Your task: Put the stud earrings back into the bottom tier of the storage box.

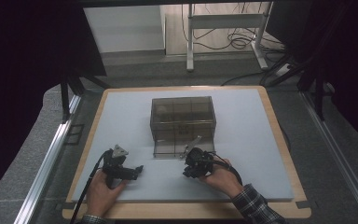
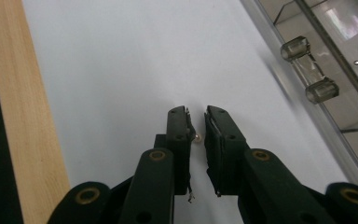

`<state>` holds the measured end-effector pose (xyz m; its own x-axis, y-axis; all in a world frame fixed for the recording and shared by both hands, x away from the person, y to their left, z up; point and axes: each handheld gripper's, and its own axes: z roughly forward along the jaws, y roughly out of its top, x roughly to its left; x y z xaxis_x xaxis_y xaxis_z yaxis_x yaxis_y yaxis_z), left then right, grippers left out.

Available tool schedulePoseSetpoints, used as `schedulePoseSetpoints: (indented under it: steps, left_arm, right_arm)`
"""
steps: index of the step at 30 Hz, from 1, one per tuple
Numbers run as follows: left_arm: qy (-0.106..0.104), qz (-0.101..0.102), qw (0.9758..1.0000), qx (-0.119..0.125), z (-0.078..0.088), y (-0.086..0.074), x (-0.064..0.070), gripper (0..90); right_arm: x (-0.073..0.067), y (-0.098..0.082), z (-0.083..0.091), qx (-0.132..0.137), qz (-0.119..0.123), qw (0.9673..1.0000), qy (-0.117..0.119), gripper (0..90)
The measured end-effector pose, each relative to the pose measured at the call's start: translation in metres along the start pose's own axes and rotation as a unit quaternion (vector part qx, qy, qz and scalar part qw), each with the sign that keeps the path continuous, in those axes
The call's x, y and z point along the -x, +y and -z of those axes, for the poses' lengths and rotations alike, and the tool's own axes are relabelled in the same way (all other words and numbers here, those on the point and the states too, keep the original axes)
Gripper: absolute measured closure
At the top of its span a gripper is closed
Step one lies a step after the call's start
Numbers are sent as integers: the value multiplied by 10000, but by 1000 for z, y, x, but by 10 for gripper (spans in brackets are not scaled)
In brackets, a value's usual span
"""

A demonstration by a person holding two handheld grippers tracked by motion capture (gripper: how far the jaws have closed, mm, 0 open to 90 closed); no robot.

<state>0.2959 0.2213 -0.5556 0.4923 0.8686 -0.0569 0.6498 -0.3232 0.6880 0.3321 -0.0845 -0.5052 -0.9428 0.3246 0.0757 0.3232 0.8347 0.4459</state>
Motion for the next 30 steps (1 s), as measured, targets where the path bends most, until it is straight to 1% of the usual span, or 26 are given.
schedulePoseSetpoints:
  steps: [3,5,8,9,10,12,14,15,20,21,22,23,25,27,28,30]
  left_arm:
    - [0,1,10000,0,0,0,0,0]
    - [1,0,10000,1,0,0,0,0]
    - [0,-14,10000,-12,0,0,0,0]
    - [-2,-25,10000,-21,0,0,0,0]
    - [-1,-24,10000,-21,0,0,0,0]
    - [-1,-25,10000,-21,0,0,0,0]
    - [-2,-26,10000,-22,0,0,0,0]
    - [-1,-25,10000,-22,0,0,0,0]
    - [3,-1,10000,0,0,0,0,0]
    - [1,0,10000,0,0,0,0,0]
    - [1,1,10000,1,0,0,0,0]
    - [0,2,10000,1,0,0,0,0]
    - [1,2,10000,1,0,0,0,0]
    - [0,0,10000,0,0,0,0,0]
    - [1,0,10000,-1,0,0,0,0]
    - [1,1,10000,0,0,0,0,0]
  right_arm:
    - [-1,1,-2,-61,44,10000,-29,768]
    - [-4,1,-5,-138,161,9997,-127,764]
    - [-7,2,-5,-174,174,9995,-192,767]
    - [-9,2,-6,-200,234,9992,-271,795]
    - [-9,2,-6,-200,234,9992,-271,795]
    - [-11,3,-6,-247,314,9988,-284,839]
    - [-14,4,-7,-285,344,9984,-334,841]
    - [-14,5,-7,-324,321,9984,-328,844]
    - [-10,5,-6,-295,223,9991,-225,849]
    - [-10,5,-6,-290,170,9992,-196,850]
    - [-9,4,-6,-278,148,9994,-159,851]
    - [-8,4,-6,-250,140,9995,-135,883]
    - [-6,3,-6,-212,66,9998,-10,883]
    - [-6,3,-6,-218,72,9997,-14,883]
    - [-6,4,-6,-210,112,9997,-37,883]
    - [-7,5,-4,-177,98,9998,-35,882]
